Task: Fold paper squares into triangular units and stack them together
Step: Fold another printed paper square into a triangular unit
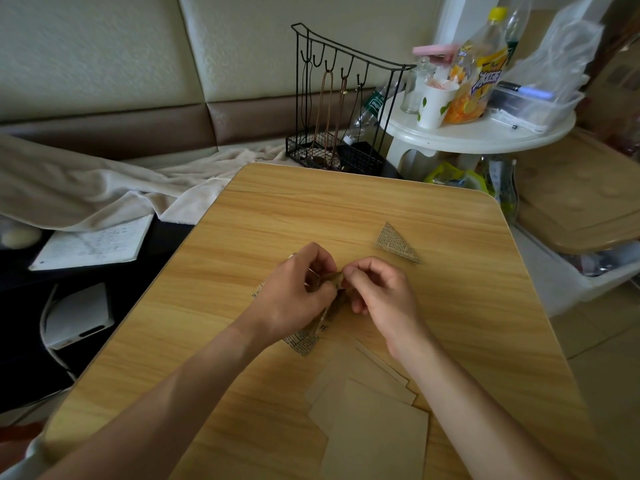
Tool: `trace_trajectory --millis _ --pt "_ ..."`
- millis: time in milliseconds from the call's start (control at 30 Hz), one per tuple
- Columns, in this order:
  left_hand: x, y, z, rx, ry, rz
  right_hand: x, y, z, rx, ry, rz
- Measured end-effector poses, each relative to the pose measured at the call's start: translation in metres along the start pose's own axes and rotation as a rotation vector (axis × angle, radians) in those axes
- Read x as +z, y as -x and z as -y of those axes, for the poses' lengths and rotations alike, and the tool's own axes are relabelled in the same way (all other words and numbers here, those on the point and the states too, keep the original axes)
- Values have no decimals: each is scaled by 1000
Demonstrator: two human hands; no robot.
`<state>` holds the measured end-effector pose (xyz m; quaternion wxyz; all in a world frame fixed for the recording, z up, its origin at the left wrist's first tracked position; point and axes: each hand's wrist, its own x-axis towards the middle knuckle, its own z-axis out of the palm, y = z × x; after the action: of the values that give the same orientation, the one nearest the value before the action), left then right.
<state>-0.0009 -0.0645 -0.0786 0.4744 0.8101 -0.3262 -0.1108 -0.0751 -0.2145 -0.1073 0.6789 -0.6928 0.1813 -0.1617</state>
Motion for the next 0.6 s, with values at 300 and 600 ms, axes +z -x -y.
trace_trajectory --millis 300,600 --pt "4 0 4 92 -121 -90 0 0 -3 -34 23 80" --pt "2 -1 6 89 -165 -144 0 2 -3 -129 90 101"
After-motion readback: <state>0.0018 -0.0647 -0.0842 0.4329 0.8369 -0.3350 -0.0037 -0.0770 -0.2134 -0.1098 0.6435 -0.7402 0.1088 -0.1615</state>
